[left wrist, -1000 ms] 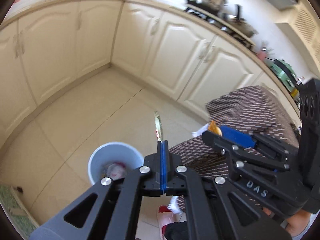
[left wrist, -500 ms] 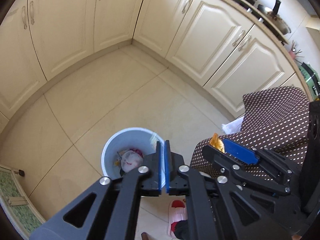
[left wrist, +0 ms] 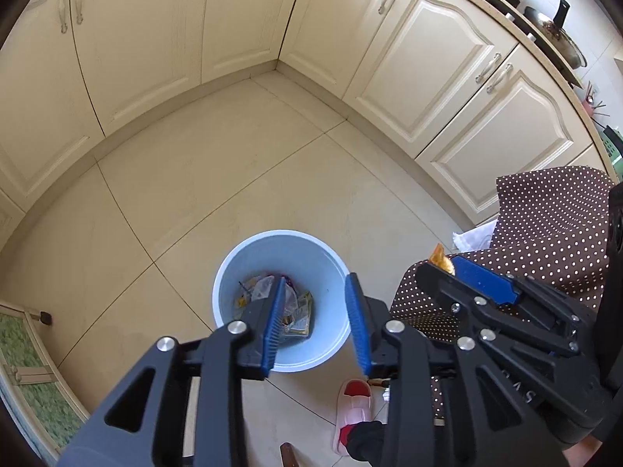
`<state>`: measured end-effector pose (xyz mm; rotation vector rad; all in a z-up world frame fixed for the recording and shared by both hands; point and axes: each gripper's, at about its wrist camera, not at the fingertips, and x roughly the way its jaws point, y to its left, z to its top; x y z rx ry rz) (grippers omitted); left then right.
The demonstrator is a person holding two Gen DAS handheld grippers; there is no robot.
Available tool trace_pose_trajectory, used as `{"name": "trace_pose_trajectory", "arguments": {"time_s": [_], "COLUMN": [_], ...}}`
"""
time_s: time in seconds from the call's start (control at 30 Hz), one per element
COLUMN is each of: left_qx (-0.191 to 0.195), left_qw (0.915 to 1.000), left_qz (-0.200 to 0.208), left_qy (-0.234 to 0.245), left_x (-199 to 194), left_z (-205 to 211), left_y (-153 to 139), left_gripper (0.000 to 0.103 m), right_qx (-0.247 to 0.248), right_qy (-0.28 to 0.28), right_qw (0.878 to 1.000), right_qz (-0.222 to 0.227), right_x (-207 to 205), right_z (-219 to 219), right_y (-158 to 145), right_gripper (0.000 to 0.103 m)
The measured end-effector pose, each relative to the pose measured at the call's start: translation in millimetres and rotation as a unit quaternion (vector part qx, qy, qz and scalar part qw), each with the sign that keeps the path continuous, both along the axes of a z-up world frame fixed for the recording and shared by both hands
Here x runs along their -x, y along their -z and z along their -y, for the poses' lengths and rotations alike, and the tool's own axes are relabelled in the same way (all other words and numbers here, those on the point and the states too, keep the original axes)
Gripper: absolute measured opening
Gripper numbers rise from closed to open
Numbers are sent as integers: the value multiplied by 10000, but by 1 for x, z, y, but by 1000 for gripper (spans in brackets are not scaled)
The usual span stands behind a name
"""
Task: Collect trash
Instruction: 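Carry the wrapper and peel over the blue bucket and open both tools, then grasp the dark snack wrapper with the left tool while the right tool grasps the red can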
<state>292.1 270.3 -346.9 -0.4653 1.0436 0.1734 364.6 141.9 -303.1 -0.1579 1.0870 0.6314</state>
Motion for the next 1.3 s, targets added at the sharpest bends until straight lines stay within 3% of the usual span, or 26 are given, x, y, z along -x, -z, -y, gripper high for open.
{"name": "trace_pose_trajectory", "arguments": {"time_s": [0.5,0.63,0.83,1.1,1.3], "left_qx": [32,23,-109,-412,-605], "left_qw": [9997,9996,9988,9925,9774], "left_qz": [146,225,455,1098,1638], "left_qy": [-191,-194,-116,355,1189], "left_x": [11,15,24,35,32], "left_z": [-18,-18,-4,66,172], "left_y": [-15,-27,-59,-136,-200], "left_gripper": [37,37,38,44,52], "right_qx": [-193,-234,-313,-465,-467], "right_qy": [56,99,134,410,1069], "right_qw": [9995,9992,9980,9907,9744], "right_qz": [233,313,525,1210,1924], "right_x": [-1,1,11,36,67], "right_z": [-14,-10,8,79,195], "right_y": [-18,-27,-53,-123,-186], "right_gripper": [43,48,48,48,50]}}
